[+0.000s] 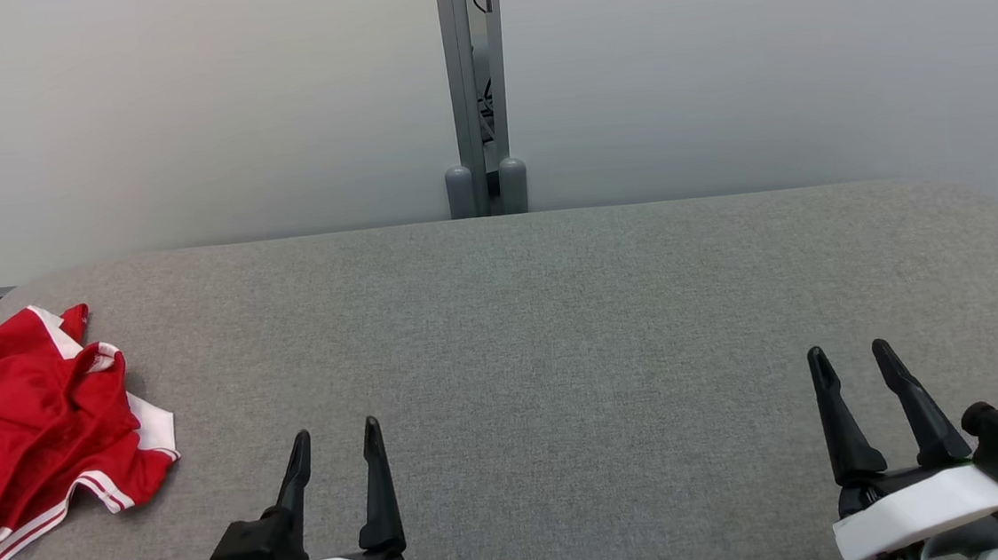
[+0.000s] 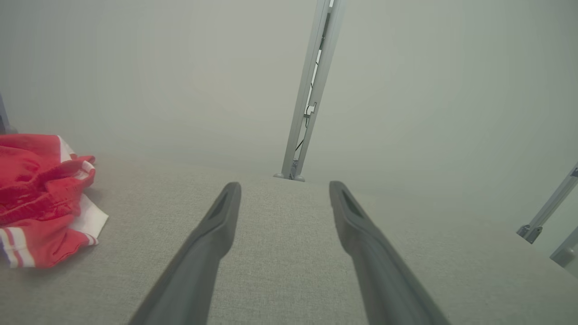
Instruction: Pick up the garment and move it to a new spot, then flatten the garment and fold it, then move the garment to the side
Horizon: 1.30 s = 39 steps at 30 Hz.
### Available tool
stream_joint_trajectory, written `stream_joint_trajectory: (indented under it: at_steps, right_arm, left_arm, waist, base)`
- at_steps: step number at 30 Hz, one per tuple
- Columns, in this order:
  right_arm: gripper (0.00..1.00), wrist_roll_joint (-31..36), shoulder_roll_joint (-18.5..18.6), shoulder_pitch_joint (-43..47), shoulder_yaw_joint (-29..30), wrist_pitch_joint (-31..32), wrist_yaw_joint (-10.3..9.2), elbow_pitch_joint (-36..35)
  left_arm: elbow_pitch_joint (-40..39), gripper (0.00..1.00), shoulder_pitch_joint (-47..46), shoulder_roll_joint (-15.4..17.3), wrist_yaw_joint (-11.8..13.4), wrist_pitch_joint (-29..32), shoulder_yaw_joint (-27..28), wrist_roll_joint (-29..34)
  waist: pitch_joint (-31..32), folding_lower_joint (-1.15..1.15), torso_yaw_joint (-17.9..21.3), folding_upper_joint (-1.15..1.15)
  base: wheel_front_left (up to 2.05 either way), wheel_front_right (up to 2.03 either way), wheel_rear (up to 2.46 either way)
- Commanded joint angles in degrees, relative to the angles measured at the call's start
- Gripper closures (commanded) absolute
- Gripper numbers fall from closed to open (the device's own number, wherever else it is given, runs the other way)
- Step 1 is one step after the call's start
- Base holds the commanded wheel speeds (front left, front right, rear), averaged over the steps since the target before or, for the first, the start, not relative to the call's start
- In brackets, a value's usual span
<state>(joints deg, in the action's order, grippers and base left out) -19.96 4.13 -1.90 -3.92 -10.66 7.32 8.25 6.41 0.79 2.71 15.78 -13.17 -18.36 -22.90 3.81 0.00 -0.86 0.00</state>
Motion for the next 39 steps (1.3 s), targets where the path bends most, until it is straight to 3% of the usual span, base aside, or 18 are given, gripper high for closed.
stream_joint_trajectory:
  at_steps: [1,18,25,29,39]
  right_arm:
    - [0.00,1.3,0.2,-1.0,-0.3,-0.9,0.25,0.4]
    - [0.00,7.5,-0.2,-1.2,-2.3,-3.5,0.28,2.4]
    - [0.00,8.8,-0.3,-1.6,-3.2,-4.4,0.28,4.1]
    - [0.00,8.2,0.0,-1.8,-3.1,-4.6,0.23,4.8]
    - [0.00,7.4,0.1,-1.2,-3.0,-4.6,0.23,4.5]
  left_arm:
    - [0.5,0.00,-0.3,0.2,0.5,-0.5,-0.2,1.3]
    - [6.0,0.00,-0.6,0.3,2.1,-1.6,-0.9,5.7]
    - [6.5,0.00,-0.5,0.3,1.1,-2.0,-0.9,5.1]
    - [6.9,0.00,-0.5,0.3,-1.1,-2.1,-1.1,3.8]
    - [7.1,0.00,-1.1,0.3,-1.2,-2.1,-0.2,3.7]
  waist:
    - [0.1,0.00,0.0,0.00]
    - [1.3,0.00,-0.1,0.00]
    - [1.5,0.00,-0.1,0.00]
    - [1.4,0.00,-0.2,0.00]
    - [0.8,0.00,-2.8,0.00]
  base:
    - [0.00,0.00,0.00]
    - [0.00,0.00,0.00]
    - [0.00,0.00,0.00]
    - [0.00,0.00,0.00]
    - [0.00,0.00,0.00]
